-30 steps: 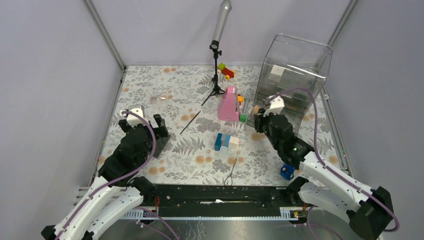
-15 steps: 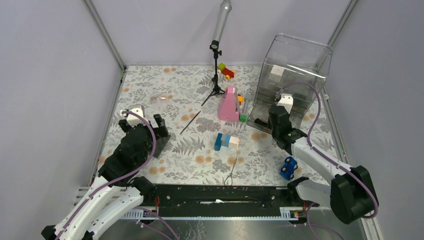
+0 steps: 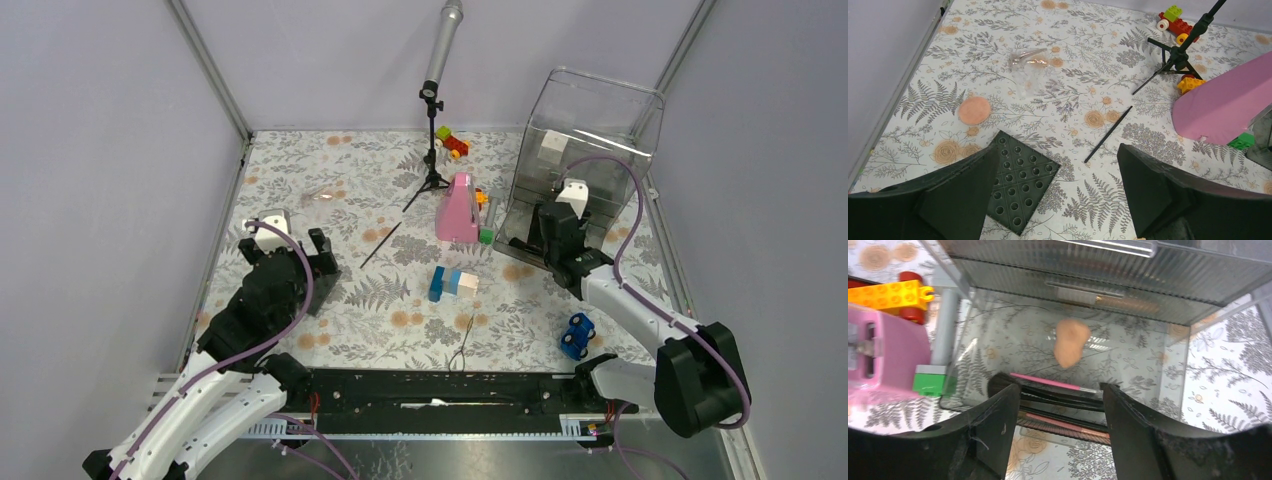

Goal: Organize the makeup
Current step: Place the makeup tool in the drawer.

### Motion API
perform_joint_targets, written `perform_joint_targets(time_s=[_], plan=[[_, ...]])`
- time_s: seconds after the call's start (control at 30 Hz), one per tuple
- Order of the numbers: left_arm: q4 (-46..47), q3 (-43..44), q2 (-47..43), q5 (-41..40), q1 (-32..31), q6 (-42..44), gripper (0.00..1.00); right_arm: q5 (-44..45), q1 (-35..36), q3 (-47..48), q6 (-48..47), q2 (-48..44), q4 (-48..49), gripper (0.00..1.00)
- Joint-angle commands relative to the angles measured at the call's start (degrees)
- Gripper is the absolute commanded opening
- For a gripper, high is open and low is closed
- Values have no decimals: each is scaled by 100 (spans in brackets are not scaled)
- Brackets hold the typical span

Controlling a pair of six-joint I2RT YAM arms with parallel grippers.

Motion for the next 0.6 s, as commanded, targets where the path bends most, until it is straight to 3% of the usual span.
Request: perform_joint_targets(time_s=[0.0,0.13,0.33,0.57], plan=[[276,-38,18,93,30,62,98,-631,-14,234,124,-413,197,67],[276,-38,29,89,36,70,98,-1672,150,451,326,-554,71,65],[277,-28,34,92,57,67,98,-950,1607,892,863,-310,-19,67],[267,-30,-16,51,66,62,98,-360,2919,2286,1955,1041,-259,67]])
